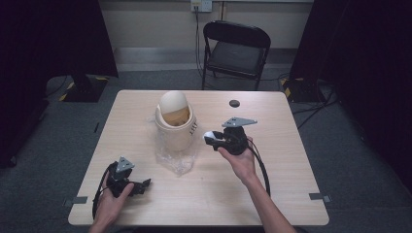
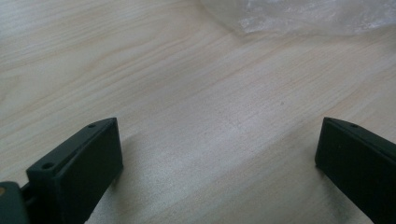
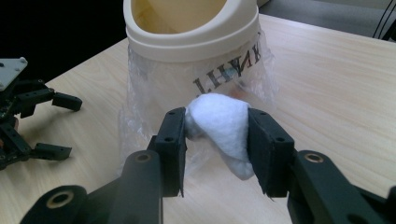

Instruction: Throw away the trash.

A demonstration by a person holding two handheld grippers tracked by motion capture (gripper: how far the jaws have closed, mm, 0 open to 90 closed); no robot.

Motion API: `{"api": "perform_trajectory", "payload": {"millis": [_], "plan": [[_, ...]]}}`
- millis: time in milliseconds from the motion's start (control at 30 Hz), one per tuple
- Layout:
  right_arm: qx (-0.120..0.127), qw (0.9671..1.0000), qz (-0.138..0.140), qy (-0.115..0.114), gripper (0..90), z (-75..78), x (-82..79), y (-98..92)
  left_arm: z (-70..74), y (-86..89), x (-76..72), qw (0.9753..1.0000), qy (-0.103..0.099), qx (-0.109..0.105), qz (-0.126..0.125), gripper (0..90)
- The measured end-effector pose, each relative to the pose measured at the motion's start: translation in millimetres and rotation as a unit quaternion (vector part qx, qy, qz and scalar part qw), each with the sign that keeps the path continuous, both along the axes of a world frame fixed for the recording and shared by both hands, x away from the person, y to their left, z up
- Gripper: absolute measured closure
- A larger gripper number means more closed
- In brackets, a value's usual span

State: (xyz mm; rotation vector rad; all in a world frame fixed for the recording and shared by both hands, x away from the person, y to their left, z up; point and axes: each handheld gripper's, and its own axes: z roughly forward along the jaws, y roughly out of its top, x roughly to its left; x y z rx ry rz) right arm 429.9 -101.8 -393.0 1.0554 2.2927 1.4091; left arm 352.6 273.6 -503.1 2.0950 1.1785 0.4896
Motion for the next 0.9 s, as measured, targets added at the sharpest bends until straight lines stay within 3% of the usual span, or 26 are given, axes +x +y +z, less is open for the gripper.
{"api": "perform_trajectory", "payload": {"millis": [233,600,900], "plan": [[-0.006,0.9998,0.017,0.0,59.8,7.7,10.1,8.3,0.1,-0.1,-0.1,1.0,-0.001,0.001,0.001,0.1],[0.004,0.9992,0.036,-0.015,59.8,24.6,22.3,31.3,0.0,-0.4,-0.7,1.0,-0.001,0.001,0.004,0.2],[0.007,0.9991,0.041,-0.008,59.9,30.5,39.1,49.6,0.0,-0.4,-0.7,1.0,-0.001,0.001,0.004,0.2]]}}
